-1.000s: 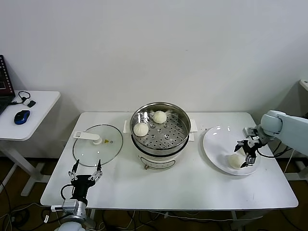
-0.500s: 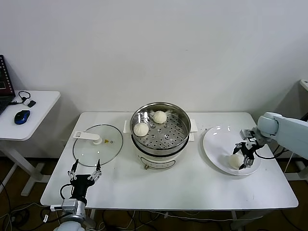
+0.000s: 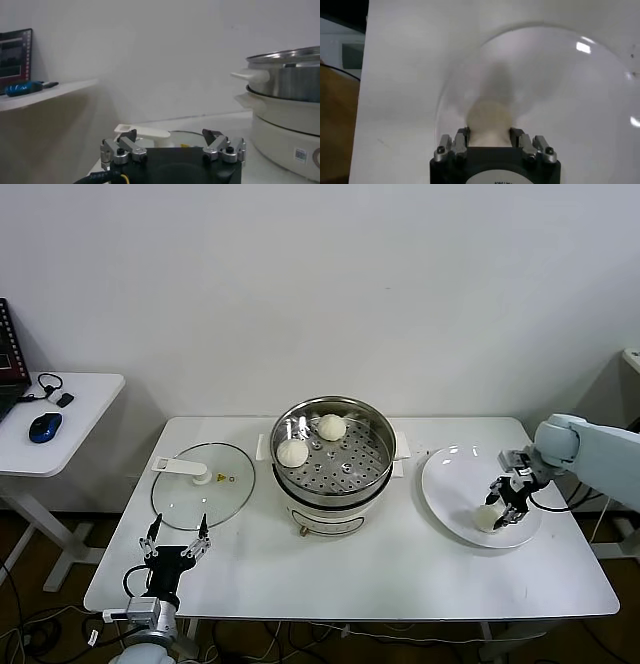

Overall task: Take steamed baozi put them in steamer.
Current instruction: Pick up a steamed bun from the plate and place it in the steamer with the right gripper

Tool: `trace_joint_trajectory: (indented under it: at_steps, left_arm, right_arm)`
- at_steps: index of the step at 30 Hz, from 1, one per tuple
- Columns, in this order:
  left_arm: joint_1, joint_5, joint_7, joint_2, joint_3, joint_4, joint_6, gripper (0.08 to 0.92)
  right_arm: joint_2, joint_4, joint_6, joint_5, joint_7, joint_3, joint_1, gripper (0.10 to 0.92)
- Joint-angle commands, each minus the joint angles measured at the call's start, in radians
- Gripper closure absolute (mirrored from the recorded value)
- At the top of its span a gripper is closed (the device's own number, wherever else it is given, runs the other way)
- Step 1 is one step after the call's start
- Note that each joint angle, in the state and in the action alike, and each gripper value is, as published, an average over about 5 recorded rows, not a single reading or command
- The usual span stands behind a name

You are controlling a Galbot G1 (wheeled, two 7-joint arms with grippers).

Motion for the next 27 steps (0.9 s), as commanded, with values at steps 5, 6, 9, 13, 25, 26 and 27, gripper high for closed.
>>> trace_joint_trajectory:
  at_steps: [5,6,9,13,25,26,27]
  left_arm:
    - [0.000,-0.003,0.000,0.018,0.003,-0.006,0.000,0.177]
    - [0.000,-0.003,-0.001,0.019,0.003,-0.007,0.000,0.177]
    - [-0.002,0.000,-0.002,0.020,0.002,-0.007,-0.003,0.177]
    - [-0.002,0.005,-0.003,0.022,0.000,-0.006,-0.006,0.177]
    - [-0.005,0.003,-0.009,0.020,-0.005,-0.003,-0.011,0.177]
    - [-0.005,0.003,-0.009,0.019,-0.005,-0.003,-0.011,0.177]
    - [-0.005,0.003,-0.010,0.018,-0.005,-0.003,-0.011,0.177]
  right_arm:
    - [0.113,0.195,0.074,0.136,-0.030,-0.312,0.537,0.455]
    - [0.131,0.203,0.083,0.145,-0.033,-0.322,0.571,0.454]
    - [0.185,0.220,0.122,0.151,-0.037,-0.333,0.652,0.453]
    - [0.253,0.246,0.189,0.127,-0.031,-0.305,0.705,0.457]
    - [0.443,0.323,0.447,-0.148,0.140,-0.159,0.632,0.428]
    - [0.456,0.322,0.463,-0.179,0.158,-0.150,0.612,0.426]
    - [0.472,0.318,0.479,-0.213,0.173,-0.137,0.590,0.424]
